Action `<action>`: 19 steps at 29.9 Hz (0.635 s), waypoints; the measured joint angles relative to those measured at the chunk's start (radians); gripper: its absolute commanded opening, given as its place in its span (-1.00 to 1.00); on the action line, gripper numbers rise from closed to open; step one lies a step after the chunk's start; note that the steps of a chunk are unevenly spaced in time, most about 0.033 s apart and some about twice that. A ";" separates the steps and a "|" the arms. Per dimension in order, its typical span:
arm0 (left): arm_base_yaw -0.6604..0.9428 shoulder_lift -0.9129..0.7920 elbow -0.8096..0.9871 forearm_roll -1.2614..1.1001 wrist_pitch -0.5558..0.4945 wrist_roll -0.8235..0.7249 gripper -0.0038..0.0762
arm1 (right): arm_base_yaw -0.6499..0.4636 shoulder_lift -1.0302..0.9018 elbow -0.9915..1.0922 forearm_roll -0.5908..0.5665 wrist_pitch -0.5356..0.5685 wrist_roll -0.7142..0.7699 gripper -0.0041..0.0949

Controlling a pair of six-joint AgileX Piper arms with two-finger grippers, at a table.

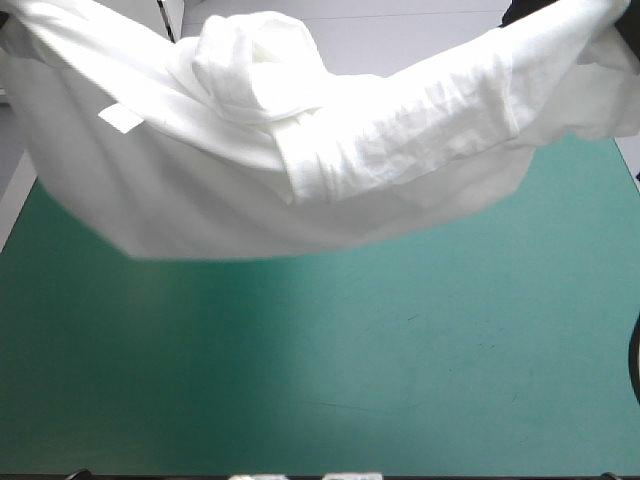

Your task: Fold the cloth

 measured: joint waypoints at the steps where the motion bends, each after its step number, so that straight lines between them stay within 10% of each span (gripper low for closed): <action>1: 0.000 -0.002 -0.006 -0.008 0.013 0.001 -0.93 | 0.000 0.000 -0.005 0.006 0.001 -0.001 -0.94; 7: 0.000 -0.022 0.013 -0.049 0.188 -0.008 -0.93 | 0.000 -0.007 -0.013 0.054 0.086 -0.017 -0.94; 19: 0.000 -0.079 0.151 -0.155 0.188 -0.079 -0.93 | 0.000 -0.029 0.032 0.135 0.287 0.016 -0.94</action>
